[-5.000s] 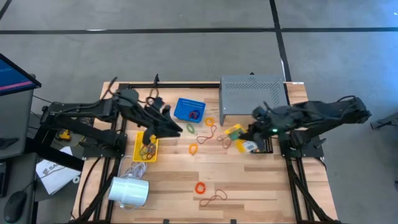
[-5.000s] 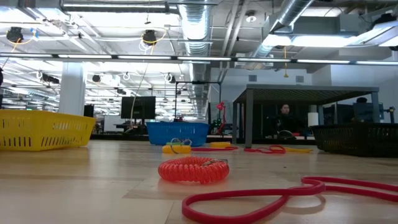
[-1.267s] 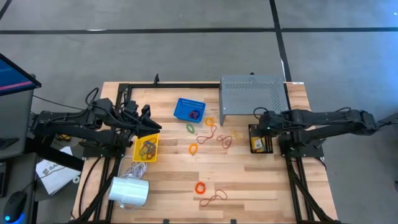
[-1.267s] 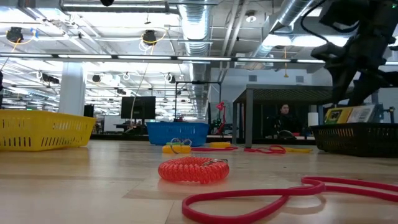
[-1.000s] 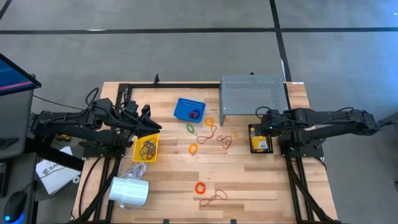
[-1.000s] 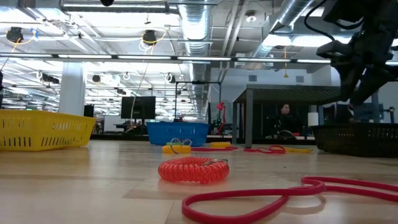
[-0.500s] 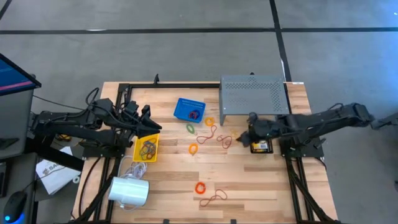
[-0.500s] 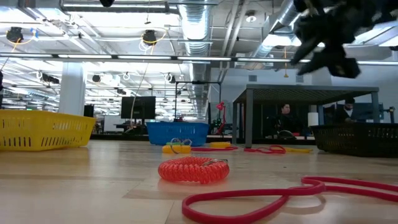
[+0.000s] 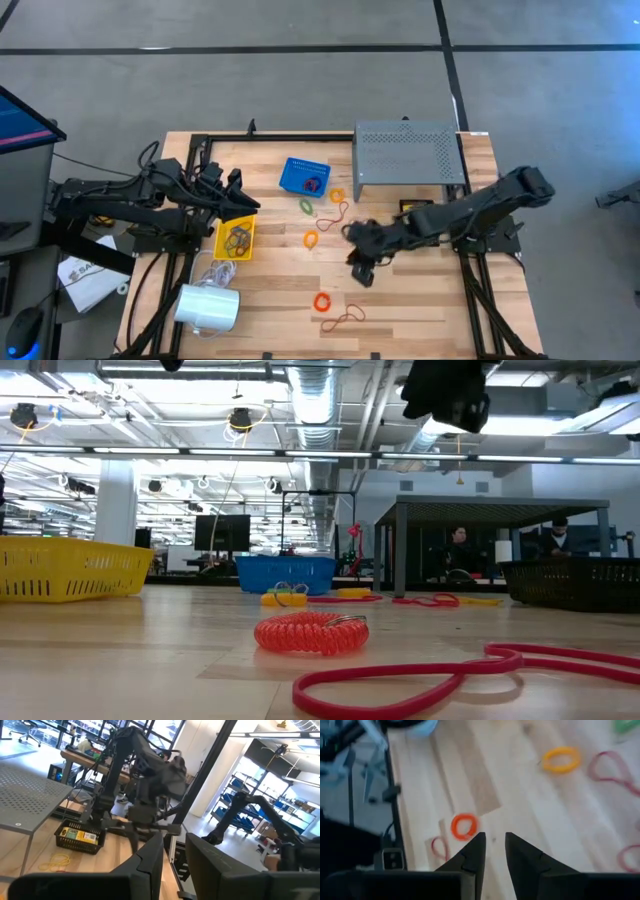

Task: Pick & Place Office Desk Supplies
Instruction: Put the red rubber band into the yellow bin

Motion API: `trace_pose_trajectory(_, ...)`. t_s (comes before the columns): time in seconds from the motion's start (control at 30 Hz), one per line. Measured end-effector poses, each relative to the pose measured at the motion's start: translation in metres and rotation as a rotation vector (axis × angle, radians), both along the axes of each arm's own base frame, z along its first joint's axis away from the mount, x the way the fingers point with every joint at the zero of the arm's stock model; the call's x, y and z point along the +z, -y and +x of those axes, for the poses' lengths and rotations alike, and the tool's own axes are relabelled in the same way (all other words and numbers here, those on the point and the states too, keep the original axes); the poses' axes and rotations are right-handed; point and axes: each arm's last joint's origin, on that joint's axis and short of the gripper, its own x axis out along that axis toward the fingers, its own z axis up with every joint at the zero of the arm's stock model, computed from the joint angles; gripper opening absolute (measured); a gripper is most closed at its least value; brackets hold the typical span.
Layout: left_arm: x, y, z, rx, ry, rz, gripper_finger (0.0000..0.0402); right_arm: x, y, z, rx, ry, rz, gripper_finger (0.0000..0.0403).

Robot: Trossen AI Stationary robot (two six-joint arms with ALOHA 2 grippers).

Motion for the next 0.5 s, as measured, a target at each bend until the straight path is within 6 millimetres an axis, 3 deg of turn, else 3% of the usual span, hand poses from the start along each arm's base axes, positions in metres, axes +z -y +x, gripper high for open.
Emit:
trace_pose_trajectory(0.33,-0.005,0.000,0.000,-0.001,-0.037,0.004,0.0078,-0.055,-0.053,0.030,0.146,-0.210,0.130,0.0106)
trace_pose_trajectory(0.5,-0.007,0.000,0.001,0.000,-0.061,0.004,0.0078,-0.068,-0.072,0.041,0.191,-0.233,0.112,0.0116)
